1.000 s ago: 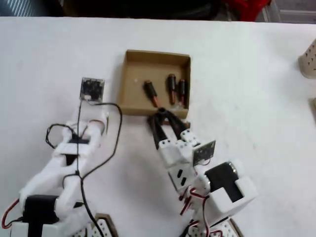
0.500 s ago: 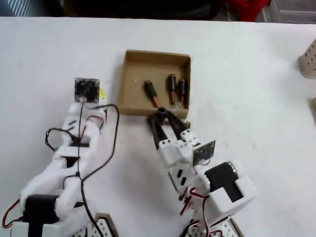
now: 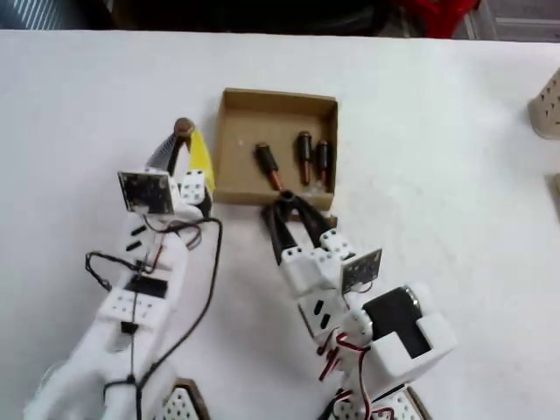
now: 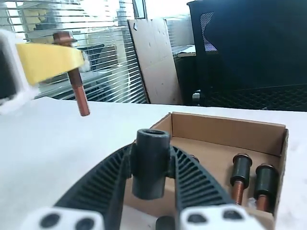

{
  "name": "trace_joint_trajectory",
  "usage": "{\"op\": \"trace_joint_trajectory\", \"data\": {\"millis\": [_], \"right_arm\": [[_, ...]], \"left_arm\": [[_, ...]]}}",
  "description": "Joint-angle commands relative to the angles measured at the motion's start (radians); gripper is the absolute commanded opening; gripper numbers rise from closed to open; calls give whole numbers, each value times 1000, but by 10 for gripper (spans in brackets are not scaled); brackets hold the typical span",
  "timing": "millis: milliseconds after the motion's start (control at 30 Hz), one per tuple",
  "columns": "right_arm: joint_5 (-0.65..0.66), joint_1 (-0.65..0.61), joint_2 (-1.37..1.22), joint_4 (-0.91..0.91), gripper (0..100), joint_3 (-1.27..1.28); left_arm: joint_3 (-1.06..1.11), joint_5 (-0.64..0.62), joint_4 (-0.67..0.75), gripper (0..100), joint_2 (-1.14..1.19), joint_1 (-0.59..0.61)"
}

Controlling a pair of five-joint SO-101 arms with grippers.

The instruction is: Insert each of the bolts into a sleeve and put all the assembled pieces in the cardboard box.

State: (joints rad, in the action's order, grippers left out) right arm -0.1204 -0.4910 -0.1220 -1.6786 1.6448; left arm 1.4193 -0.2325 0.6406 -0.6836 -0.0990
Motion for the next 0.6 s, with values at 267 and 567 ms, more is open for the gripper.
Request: {"op": "trace_joint_trajectory", "data": {"millis": [267, 567], "right_arm": [[-8, 8, 2, -24, 15, -5], [-8, 8, 2, -24, 15, -2]], "left_arm": [[-166, -15, -611, 22, -519, -277], [-293, -26, -594, 22, -325, -285]]}}
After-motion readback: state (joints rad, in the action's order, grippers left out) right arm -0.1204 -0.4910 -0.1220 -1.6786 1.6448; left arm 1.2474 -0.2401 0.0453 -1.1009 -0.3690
